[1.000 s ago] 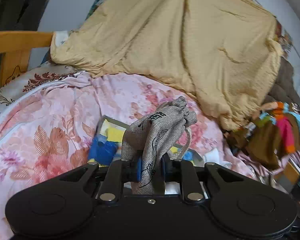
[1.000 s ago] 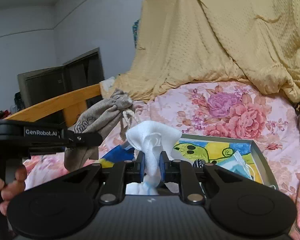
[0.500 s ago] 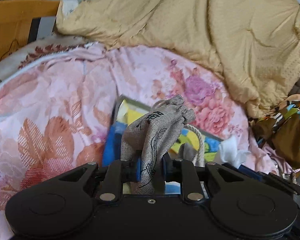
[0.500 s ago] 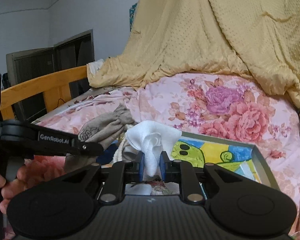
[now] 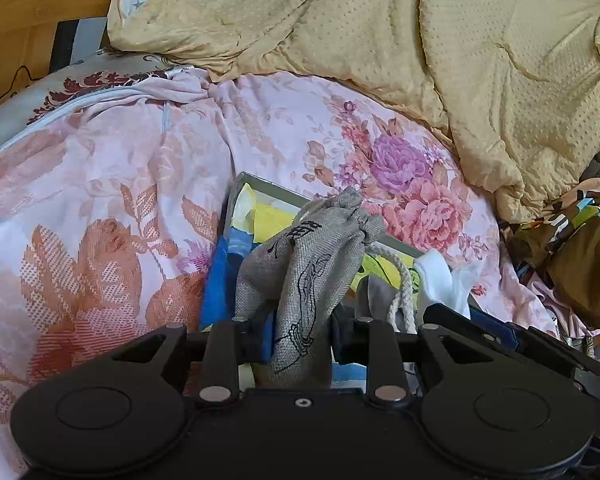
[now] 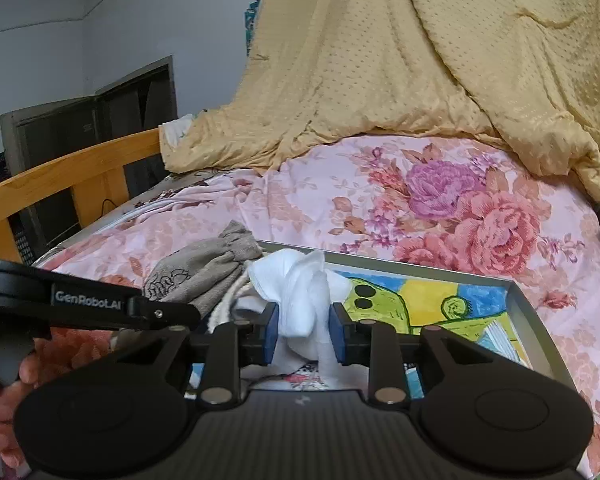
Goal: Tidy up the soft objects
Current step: 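Lower the pouch and white cloth into the tray and open both tools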
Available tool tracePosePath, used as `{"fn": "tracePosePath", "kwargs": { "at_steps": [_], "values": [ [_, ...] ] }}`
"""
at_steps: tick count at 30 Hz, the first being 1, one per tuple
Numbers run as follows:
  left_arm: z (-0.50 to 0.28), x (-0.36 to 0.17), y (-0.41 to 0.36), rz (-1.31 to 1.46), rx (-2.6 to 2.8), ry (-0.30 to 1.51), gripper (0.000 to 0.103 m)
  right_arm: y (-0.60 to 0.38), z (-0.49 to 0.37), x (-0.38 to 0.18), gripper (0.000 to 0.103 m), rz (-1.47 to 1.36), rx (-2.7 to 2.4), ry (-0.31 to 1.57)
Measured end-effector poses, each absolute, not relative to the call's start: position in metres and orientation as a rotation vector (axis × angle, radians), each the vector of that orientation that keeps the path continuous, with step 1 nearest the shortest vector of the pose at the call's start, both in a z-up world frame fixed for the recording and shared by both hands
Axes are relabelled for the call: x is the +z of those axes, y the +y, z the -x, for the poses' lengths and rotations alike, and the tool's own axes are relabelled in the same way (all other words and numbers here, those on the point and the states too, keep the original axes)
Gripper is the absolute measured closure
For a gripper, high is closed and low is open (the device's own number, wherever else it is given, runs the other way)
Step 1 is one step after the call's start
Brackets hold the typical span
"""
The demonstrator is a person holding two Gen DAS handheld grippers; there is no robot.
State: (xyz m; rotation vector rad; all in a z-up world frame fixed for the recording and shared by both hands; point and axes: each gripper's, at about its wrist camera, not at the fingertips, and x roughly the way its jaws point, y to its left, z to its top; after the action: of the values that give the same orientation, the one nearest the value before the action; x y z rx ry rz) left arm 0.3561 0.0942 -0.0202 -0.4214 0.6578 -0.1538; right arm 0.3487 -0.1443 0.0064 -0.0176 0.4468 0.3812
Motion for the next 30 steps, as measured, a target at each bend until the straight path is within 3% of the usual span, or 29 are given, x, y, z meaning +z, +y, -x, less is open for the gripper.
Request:
{"fn": "tracePosePath", "kwargs": {
  "at_steps": [7, 13, 30],
  "values": [
    [-0.357, -0.021, 0.093, 0.424, -0.156, 0.657, 0.07, -0.155, -0.356, 0.005, 0.063, -0.019, 0.347, 0.465],
    [-0.357, -0.018, 0.092, 0.42, -0.151, 0.648, 0.06, -0.159, -0.355, 0.005, 0.053, -0.024, 0.34, 0.469],
    [-0.31, 0.017, 0.079, 0.334, -0.049, 0.459, 0.009, -0.195, -0.321, 0.031, 0.015, -0.098, 0.281, 0.402]
  ]
}}
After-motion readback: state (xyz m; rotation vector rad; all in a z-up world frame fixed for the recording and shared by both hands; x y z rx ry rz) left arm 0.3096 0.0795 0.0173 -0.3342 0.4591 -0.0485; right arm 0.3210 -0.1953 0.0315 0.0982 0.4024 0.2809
